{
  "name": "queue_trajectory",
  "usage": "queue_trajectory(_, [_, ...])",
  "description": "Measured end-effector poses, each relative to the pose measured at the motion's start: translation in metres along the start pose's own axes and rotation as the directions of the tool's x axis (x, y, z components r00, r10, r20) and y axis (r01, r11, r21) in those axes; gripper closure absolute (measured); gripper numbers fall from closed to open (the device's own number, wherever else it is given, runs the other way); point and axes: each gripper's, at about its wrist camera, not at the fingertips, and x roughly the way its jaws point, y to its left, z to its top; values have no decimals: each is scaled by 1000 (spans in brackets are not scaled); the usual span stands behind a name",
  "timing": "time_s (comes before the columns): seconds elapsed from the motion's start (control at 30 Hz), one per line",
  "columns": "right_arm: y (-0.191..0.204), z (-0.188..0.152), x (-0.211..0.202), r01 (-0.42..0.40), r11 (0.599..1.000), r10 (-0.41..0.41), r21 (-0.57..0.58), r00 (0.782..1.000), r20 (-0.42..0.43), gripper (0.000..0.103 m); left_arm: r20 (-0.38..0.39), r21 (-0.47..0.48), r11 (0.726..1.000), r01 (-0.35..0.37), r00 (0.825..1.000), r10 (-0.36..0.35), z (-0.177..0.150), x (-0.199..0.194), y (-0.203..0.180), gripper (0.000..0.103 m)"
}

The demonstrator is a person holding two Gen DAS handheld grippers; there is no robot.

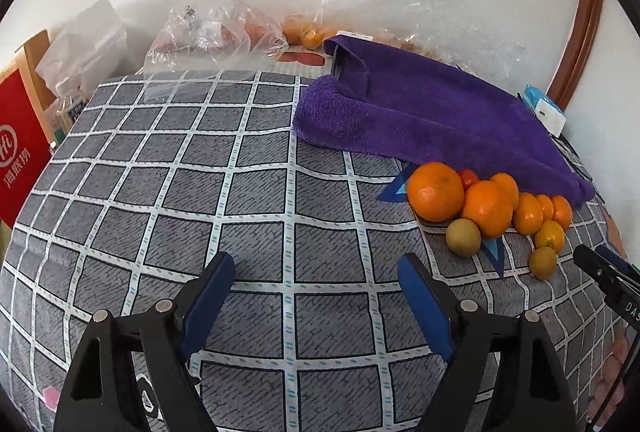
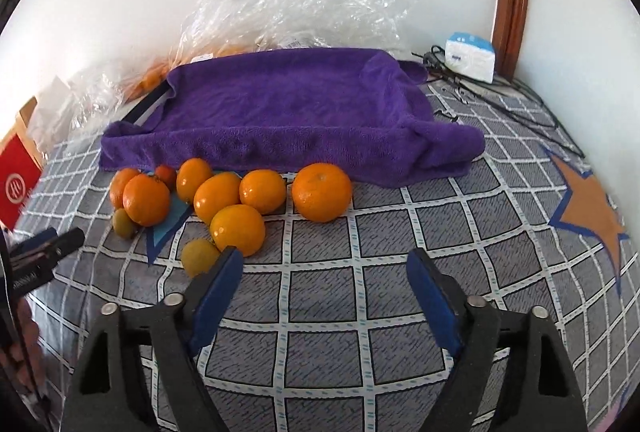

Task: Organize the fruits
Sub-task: 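Move both tools down toward the oranges in front of the purple tray, then close the right tool on a large orange while the left tool grasps another orange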

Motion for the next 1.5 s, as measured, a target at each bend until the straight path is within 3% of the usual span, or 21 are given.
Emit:
queue_trajectory(0.23, [-10,6,7,-5,1000,6,10,999,-38,39,-2,-8,1000,-4,1000,4,1,1,1,23])
queue_trajectory(0.43, [-9,9,14,-6,1000,6,-20,999,-44,48,18,-53,998,38,999,-37,1,-2,11,26])
queue_trajectory(0.6, [-5,19,21,-22,999,21,-45,1000,-20,48,39,-90,994,60,998,-57,0,-5,16,29])
queue_trajectory(0.93, [-2,35,50,-20,996,16,-83,999,-43,49,42,-51,996,77,996,-75,-1,-6,9,30])
queue_trajectory(1.07, [2,36,58,1,993,-7,-114,999,-53,55,46,-25,994,107,993,-105,-3,-7,5,30])
queue_trajectory(1.1, [4,36,58,-4,992,-2,-125,999,-48,62,46,-16,993,120,992,-119,-4,-8,3,30])
queue_trajectory(1.27, [3,32,51,-2,991,-1,-131,1000,-24,63,32,11,990,143,989,-143,-6,-12,-10,30])
queue_trajectory(1.5, [-8,21,34,-20,995,20,-100,1000,2,63,38,84,994,76,996,-80,11,-11,-40,30])
